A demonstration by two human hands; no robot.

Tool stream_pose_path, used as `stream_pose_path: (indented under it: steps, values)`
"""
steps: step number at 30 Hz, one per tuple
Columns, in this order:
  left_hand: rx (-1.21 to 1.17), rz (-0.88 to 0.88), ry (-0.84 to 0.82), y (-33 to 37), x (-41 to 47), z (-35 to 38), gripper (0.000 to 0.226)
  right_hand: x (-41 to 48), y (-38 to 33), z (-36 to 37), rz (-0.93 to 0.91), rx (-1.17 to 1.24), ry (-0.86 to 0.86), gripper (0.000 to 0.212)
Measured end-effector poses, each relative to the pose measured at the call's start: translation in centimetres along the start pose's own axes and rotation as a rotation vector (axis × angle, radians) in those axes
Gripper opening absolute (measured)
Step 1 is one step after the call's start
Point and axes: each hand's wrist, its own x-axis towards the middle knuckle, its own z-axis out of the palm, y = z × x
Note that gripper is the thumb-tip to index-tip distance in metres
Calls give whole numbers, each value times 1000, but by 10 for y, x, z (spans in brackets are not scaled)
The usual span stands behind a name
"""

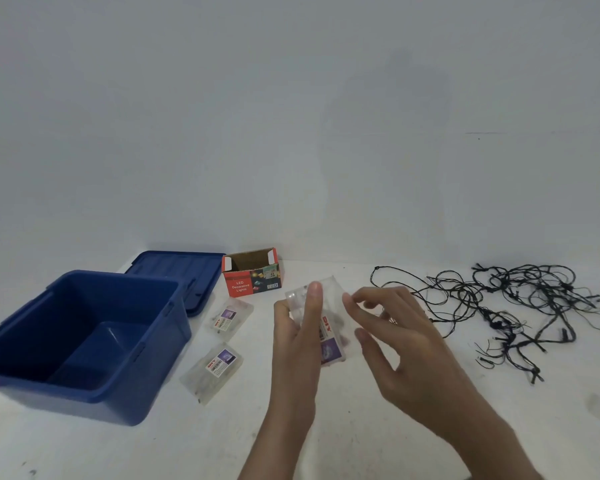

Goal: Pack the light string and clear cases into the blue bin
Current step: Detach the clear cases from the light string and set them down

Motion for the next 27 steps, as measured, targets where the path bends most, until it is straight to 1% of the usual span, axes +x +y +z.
stream_pose_path:
  steps: [2, 3, 4, 7, 9, 12, 15, 18, 25, 27]
  values:
    - [-16, -13, -10, 0, 0, 0, 36, -2, -4, -4, 30, 127, -66, 42]
    - [-19, -20, -14, 1, -1, 1, 36, -3, -6, -4, 44, 172, -71, 42]
    - [-18, -24, -17, 1, -1, 2, 38, -3, -7, -3, 61, 195, -49, 40]
    - [-5, -34, -24, -1, -2, 3, 45, -1, -8, 4, 153, 213, 101, 32]
    - [1, -34, -24, -2, -2, 3, 44, -1, -8, 8, 205, 236, 180, 28]
    - [7, -26, -34, -3, -3, 3, 39, -2, -10, 9, 359, 427, 257, 31]
    - [-16, -29, -35, -1, -2, 3, 31, -2, -11, 5, 487, 586, 289, 35]
    - [-11, -34, -16, -2, -2, 2, 30, -1, -13, 4, 515, 607, 275, 31]
    - [11, -33, -6, -3, -2, 1, 37, -2, -10, 6, 505, 525, 295, 30]
    - [16, -26, -14, -3, -2, 1, 43, -2, -10, 7, 488, 492, 301, 30]
